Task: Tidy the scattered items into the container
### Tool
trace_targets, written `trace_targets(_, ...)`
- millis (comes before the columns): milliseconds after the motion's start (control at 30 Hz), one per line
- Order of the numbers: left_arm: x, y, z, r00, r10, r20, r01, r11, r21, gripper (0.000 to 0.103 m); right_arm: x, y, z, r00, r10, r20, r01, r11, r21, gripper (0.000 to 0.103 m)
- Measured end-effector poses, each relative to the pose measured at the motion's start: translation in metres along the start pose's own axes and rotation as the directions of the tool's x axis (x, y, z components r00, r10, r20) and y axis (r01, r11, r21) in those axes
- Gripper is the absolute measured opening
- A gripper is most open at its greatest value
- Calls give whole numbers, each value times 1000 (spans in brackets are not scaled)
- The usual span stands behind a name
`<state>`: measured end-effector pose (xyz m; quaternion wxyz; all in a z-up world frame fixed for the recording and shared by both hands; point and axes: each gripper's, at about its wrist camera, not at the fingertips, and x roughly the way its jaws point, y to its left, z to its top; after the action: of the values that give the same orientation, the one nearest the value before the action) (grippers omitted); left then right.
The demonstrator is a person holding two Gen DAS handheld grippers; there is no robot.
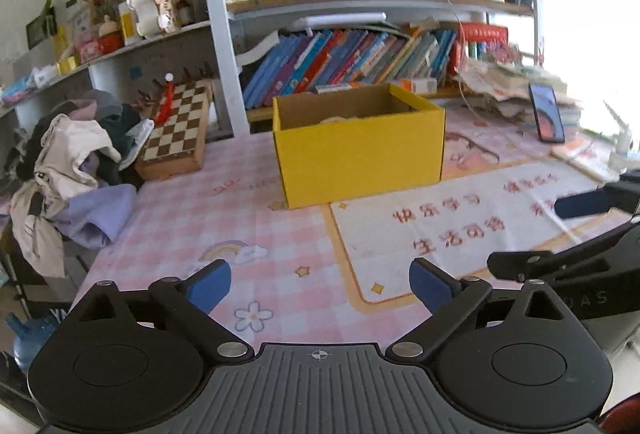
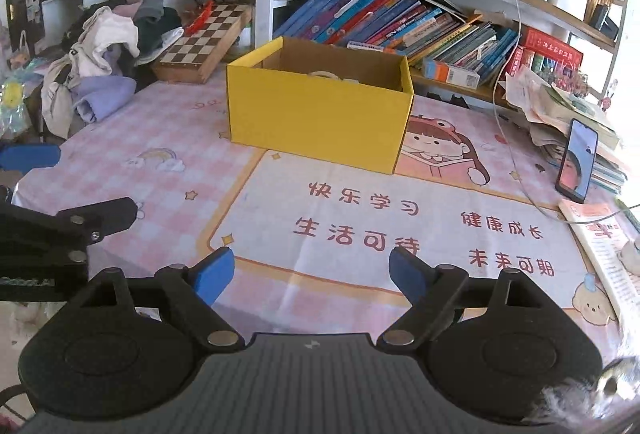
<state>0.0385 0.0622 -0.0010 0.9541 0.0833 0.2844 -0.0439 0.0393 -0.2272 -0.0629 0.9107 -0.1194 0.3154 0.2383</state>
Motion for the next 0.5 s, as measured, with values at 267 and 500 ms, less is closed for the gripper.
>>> trace_targets(267,0,2,3,1000,-24,10,24,999,-30,101,0,-2,2,1000,-14,-3,14,1000,-2,88)
trace_targets(500,-2,-1,0,999,-52,0,52,998,-35,103,-1,-4,-3,1000,-19,-22,19,1000,9,89)
